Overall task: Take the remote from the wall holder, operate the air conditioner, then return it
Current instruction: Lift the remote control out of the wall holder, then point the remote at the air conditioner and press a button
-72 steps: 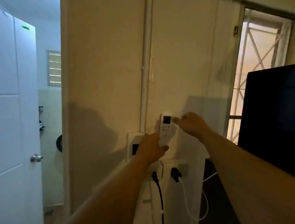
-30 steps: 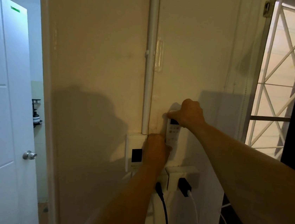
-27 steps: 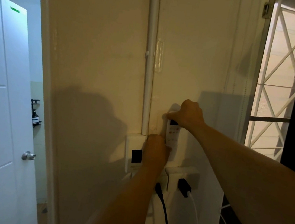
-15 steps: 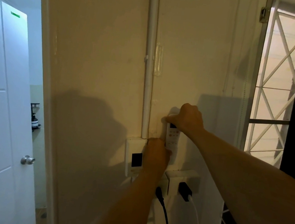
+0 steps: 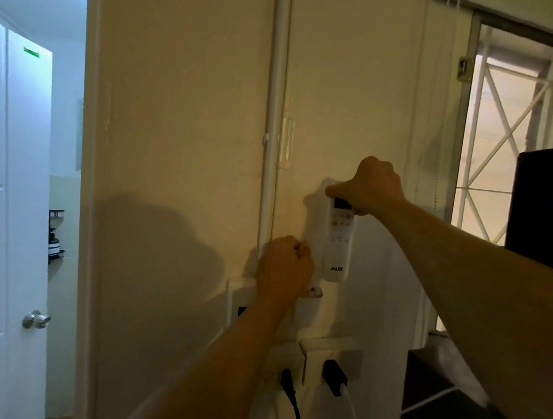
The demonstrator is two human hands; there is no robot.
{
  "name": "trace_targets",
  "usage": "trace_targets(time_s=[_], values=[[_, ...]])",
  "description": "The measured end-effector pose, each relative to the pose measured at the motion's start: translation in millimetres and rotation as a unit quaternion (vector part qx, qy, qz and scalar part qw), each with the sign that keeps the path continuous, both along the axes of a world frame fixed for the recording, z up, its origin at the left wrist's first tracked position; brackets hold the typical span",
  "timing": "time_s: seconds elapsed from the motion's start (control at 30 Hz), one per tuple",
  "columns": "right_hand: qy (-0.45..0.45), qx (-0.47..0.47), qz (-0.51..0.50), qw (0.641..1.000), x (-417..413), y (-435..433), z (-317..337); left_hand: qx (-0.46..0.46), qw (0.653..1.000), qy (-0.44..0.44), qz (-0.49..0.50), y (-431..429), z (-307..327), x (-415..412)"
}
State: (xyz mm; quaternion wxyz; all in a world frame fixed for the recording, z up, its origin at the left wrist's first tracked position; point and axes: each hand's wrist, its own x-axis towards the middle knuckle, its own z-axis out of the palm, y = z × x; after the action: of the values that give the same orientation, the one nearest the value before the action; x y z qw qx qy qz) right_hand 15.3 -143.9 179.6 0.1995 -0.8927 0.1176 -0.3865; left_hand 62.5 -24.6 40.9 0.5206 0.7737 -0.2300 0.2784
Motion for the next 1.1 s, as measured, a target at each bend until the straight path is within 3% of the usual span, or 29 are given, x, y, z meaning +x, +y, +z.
trace_targets(time_s=[0.23,0.57,0.7,0.87,1.1], values=[[0.018,0.015,-0.003,1.000,-20.4,9.2,7.0,0.043,0.977,0.109,-0.179,7.6,37.5,-17.6],[0.012,0.096,0.044,0.994,-50.0,26.7,11.9,0.016,0.966,0.133,-0.220,32.4,52.7,-45.4],[0.019,0.199,0.137,0.970,-61.6,31.8,6.5,-0.011,0.965,0.139,-0.224,49.6,56.8,-56.1],[0.108,0.218,0.239,0.940,-83.6,33.0,-12.2,-0.063,0.950,0.162,-0.259,69.6,70.0,-71.4],[0.173,0.253,0.308,0.901,-109.9,37.1,-27.5,-0.058,0.946,0.174,-0.269,83.3,78.9,-86.8]])
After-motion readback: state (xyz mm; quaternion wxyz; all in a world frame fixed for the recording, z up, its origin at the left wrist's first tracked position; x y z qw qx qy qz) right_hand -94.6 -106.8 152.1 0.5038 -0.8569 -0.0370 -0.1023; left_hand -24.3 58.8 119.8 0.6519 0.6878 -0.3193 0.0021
